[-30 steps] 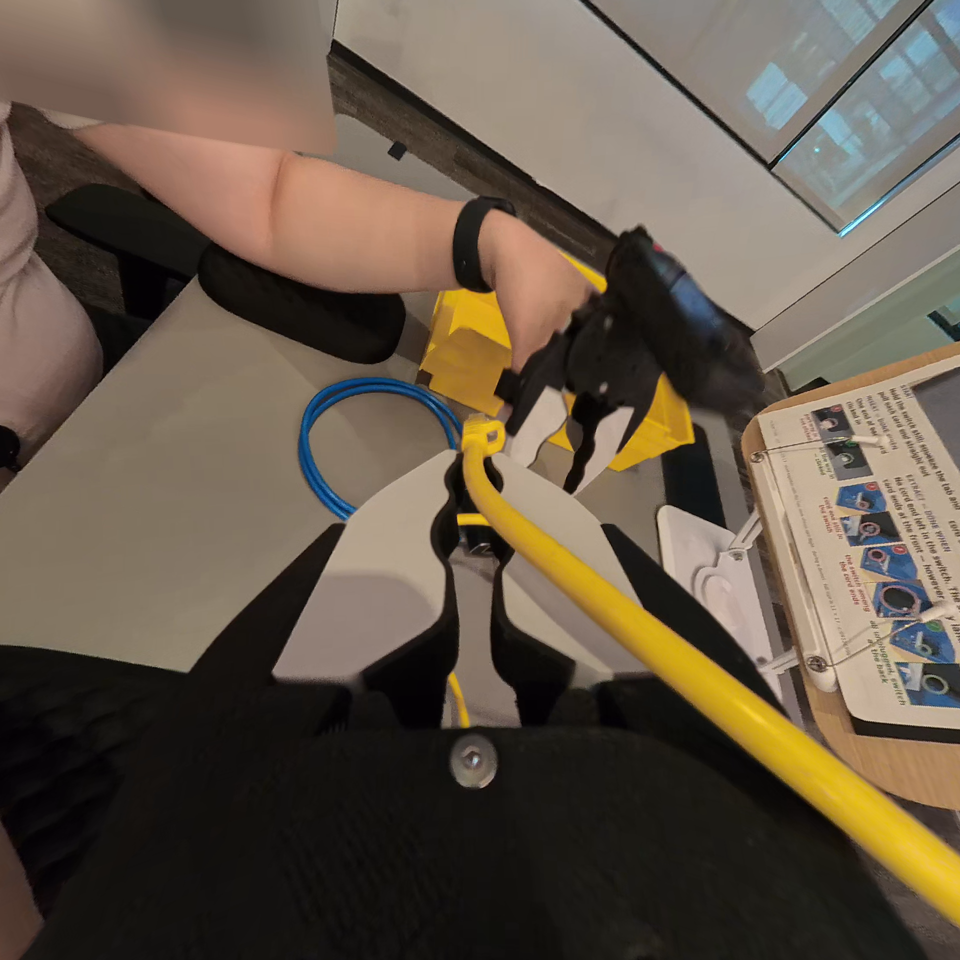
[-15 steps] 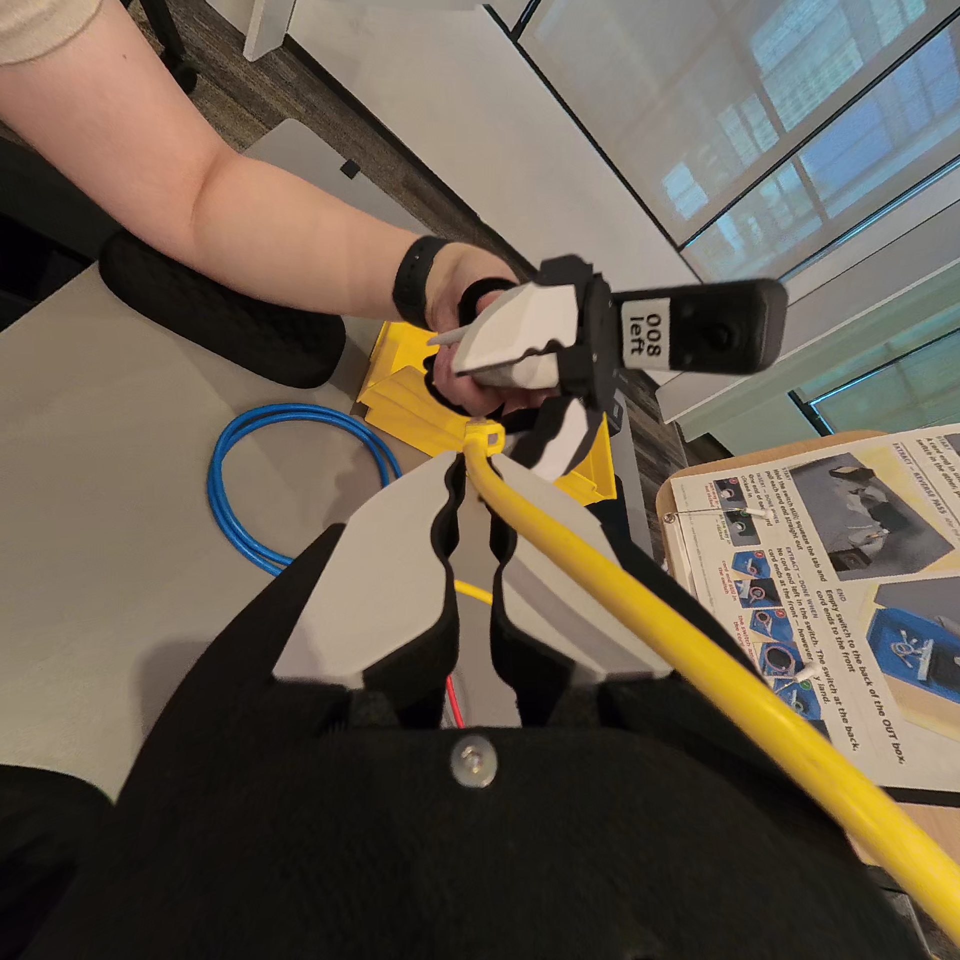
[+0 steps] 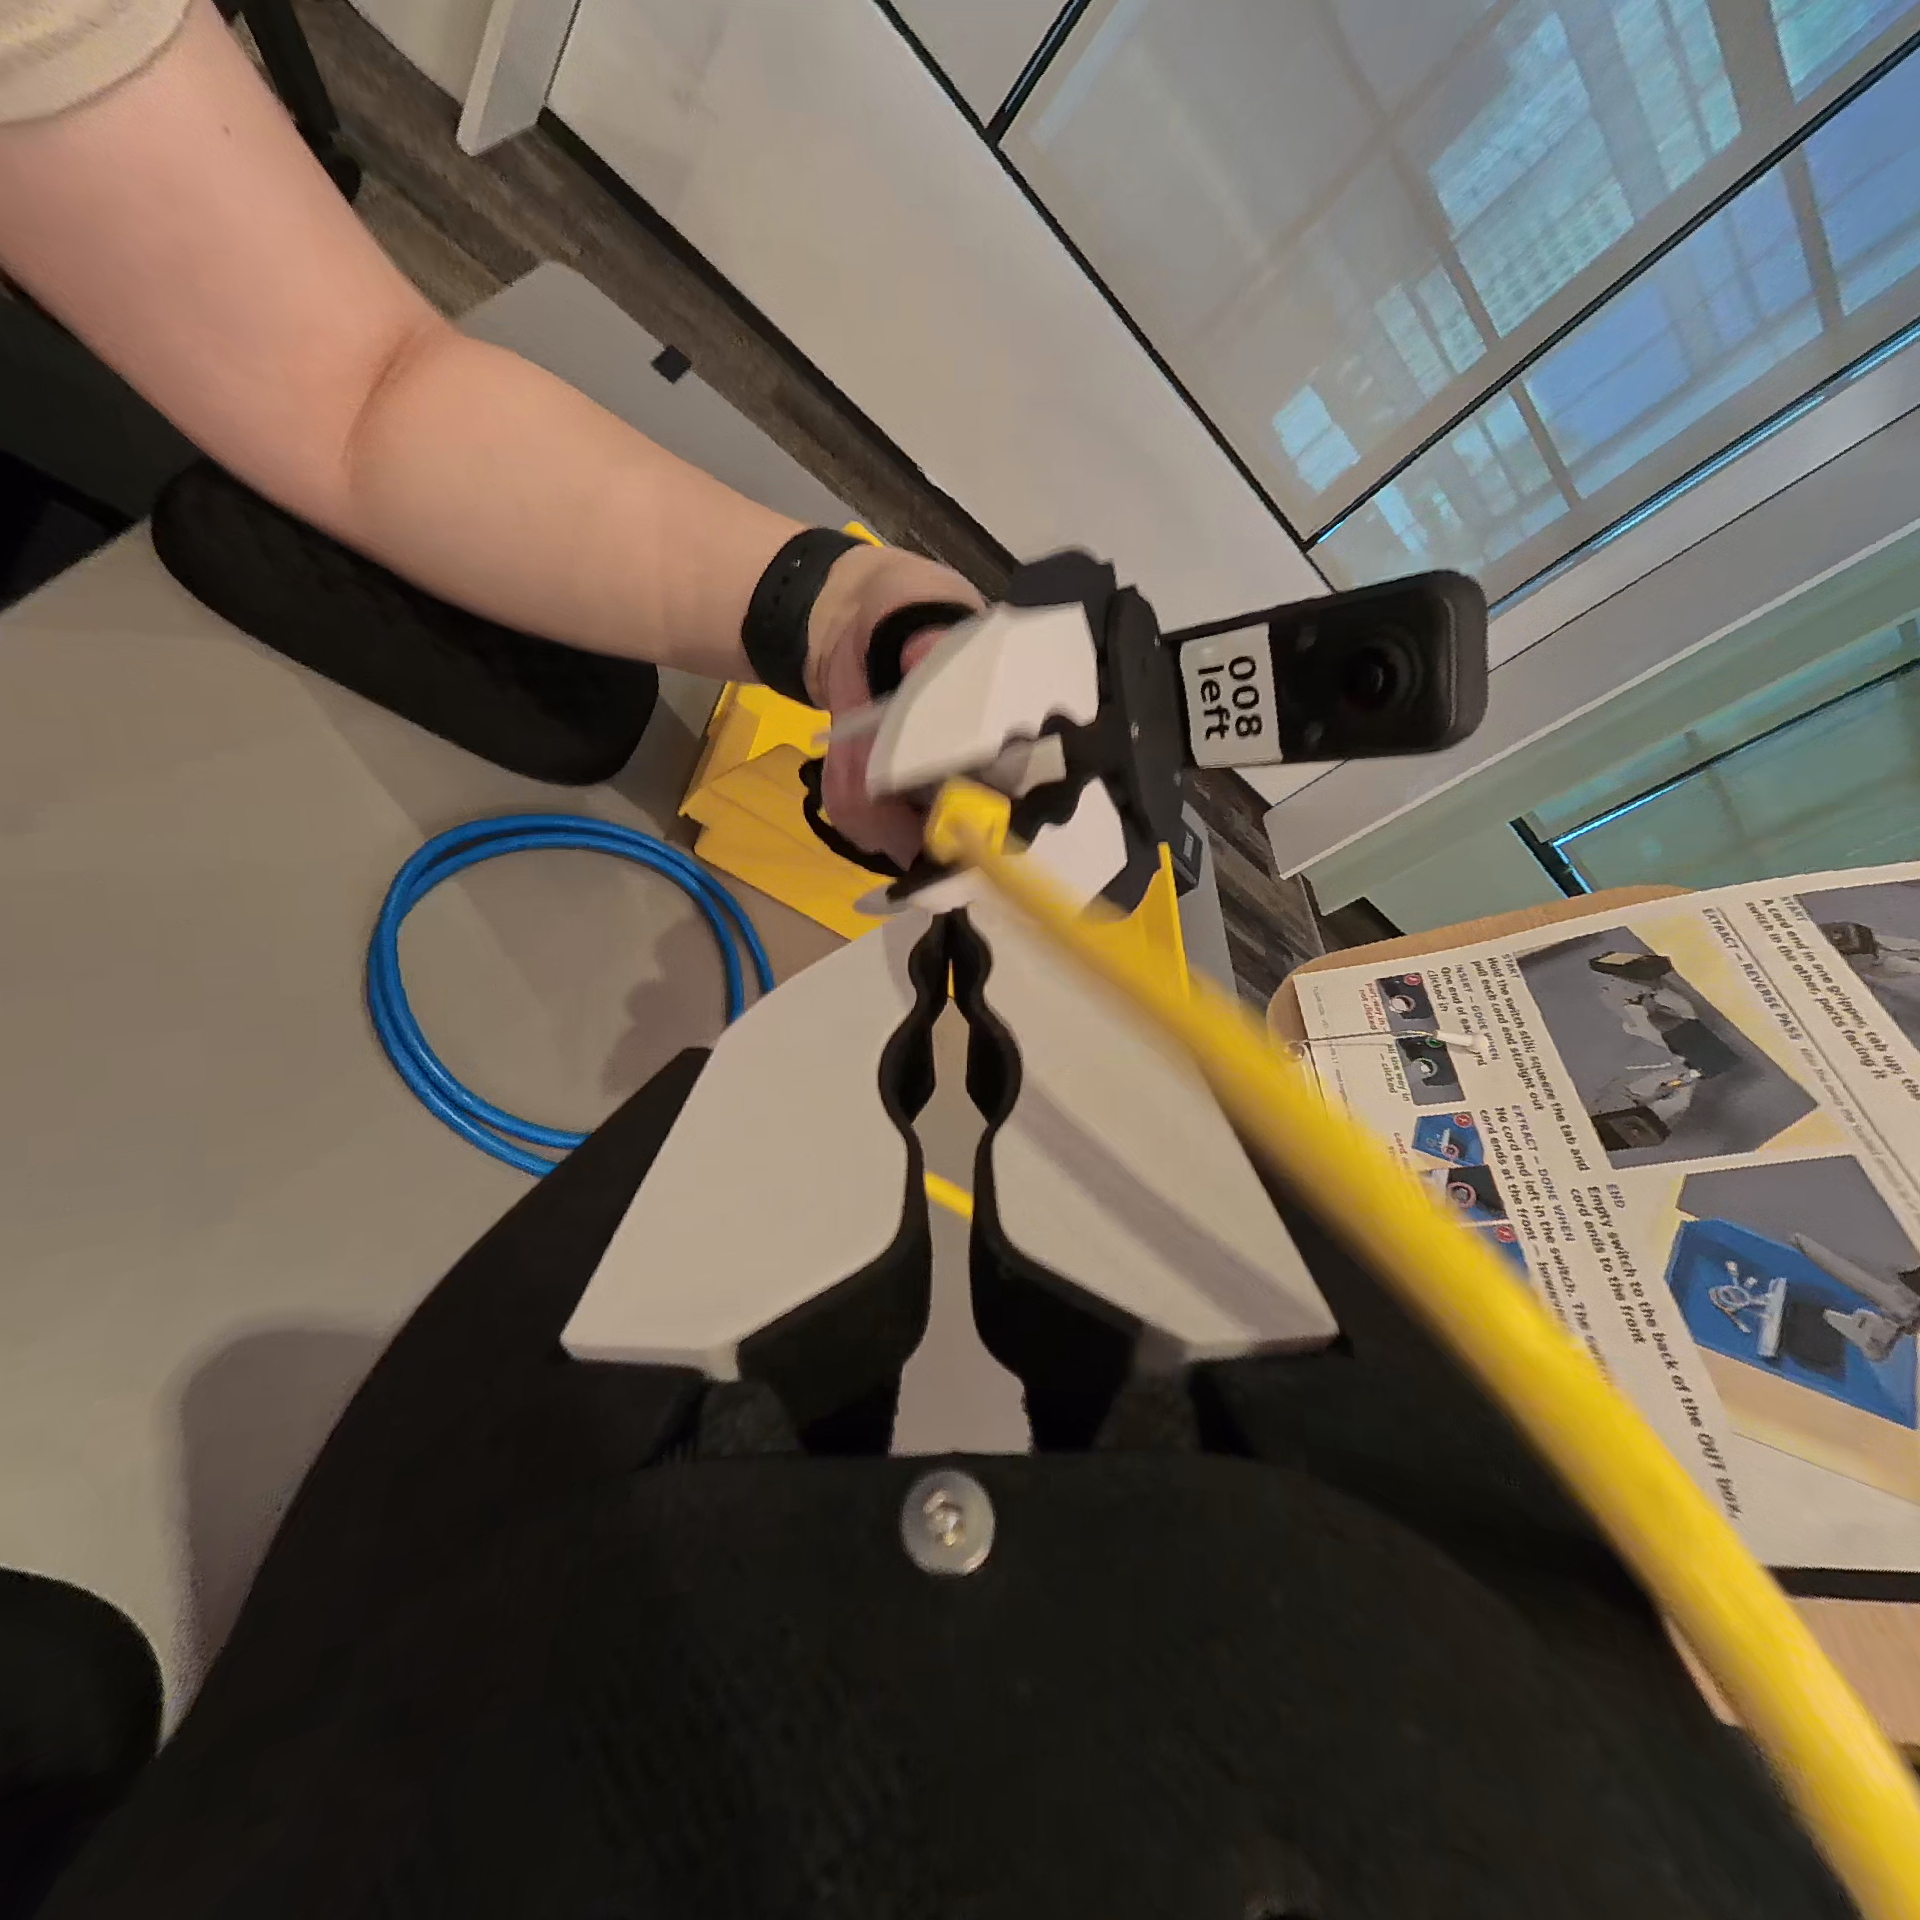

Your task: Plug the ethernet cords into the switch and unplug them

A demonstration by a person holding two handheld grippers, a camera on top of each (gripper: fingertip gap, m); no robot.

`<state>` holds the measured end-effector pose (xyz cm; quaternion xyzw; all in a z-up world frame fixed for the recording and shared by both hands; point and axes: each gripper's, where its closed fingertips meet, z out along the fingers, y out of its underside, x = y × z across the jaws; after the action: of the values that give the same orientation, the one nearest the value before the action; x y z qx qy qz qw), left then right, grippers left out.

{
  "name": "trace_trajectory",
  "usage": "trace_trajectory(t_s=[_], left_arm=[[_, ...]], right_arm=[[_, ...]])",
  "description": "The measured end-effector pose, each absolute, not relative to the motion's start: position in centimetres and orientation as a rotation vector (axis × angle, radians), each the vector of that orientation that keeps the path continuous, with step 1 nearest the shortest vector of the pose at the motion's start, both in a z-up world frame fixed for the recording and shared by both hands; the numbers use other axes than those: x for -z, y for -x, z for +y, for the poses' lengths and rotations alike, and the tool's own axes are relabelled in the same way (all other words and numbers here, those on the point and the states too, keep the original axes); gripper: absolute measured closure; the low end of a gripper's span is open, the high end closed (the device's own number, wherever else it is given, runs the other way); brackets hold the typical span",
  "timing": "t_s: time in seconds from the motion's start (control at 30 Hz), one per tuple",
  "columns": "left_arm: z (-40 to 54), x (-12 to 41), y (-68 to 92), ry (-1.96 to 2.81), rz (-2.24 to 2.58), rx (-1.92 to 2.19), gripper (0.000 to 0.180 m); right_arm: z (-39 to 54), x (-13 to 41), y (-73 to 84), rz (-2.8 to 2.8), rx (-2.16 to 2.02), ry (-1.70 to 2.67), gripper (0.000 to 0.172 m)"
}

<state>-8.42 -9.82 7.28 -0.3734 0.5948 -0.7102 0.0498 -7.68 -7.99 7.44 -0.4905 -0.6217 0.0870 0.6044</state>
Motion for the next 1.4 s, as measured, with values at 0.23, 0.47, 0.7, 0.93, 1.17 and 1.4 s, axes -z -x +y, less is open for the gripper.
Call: trace_trajectory(t_s=[0.23,0.47,0.7,0.93,1.17,1.4], left_arm=[[-9.2,-7.7,8.1,1.141,1.760,2.078,0.165],[-6.0,-7.4,7.4,1.139,1.702,1.544,0.165],[-3.5,-8.8,8.2,1.088,1.624,1.049,0.165],[-3.4,-9.1,8.8,1.033,1.645,0.892,0.165],[-3.5,-7.9,8.2,1.020,1.702,0.689,0.165],[-3.4,-7.6,8.1,1.014,1.715,0.648,0.165]], right_arm=[[-7.5,-7.1,7.7,-1.426,-0.217,1.173,0.171],[-6.1,-8.0,7.5,-1.213,-0.503,1.330,0.163],[-4.6,-9.8,8.6,-0.928,-0.906,1.437,0.154],[-3.0,-9.4,9.0,-0.775,-1.023,1.528,0.147],[-3.4,-9.8,8.8,-0.761,-1.141,1.507,0.160],[-3.4,-9.2,8.7,-0.798,-1.063,1.547,0.161]])
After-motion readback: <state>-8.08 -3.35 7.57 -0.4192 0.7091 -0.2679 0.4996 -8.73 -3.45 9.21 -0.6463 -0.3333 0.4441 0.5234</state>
